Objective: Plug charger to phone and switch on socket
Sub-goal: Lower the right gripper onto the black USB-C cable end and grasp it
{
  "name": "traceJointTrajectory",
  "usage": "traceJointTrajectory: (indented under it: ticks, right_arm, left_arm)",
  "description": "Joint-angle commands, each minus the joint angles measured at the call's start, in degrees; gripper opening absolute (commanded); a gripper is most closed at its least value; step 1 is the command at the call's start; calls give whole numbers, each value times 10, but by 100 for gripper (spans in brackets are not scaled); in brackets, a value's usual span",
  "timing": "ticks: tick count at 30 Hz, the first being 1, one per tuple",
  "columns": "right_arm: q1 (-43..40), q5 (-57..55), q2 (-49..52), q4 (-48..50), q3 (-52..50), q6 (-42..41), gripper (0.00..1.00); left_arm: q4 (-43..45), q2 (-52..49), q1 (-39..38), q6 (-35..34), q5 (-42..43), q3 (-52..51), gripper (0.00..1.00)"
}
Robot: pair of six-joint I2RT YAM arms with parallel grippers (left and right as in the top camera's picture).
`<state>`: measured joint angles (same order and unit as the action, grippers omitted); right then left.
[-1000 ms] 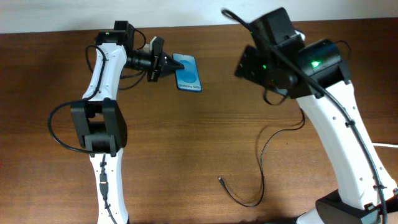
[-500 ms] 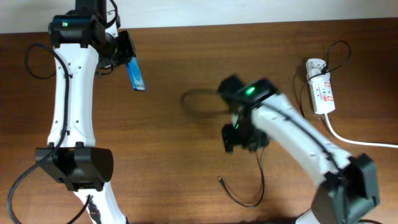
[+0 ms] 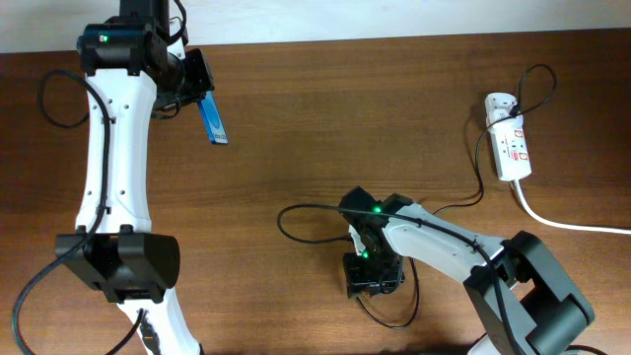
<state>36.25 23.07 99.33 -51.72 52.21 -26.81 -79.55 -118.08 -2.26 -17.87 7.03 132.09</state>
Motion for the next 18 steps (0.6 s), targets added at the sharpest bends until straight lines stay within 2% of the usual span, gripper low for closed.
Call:
traceJointTrajectory:
  ticks: [1, 13, 15, 18]
  right_arm:
    - [2, 8, -2, 16, -14, 4, 38]
    - [2, 37, 14, 42, -26, 15, 35]
    - [2, 39, 23, 42, -26, 15, 30]
    - [1, 39, 23, 47, -26, 15, 29]
  left_arm:
    - [2, -1, 2, -8, 2, 2, 0]
    - [2, -1, 2, -8, 2, 2, 0]
    - [2, -1, 2, -8, 2, 2, 0]
    - [3, -1, 2, -8, 2, 2, 0]
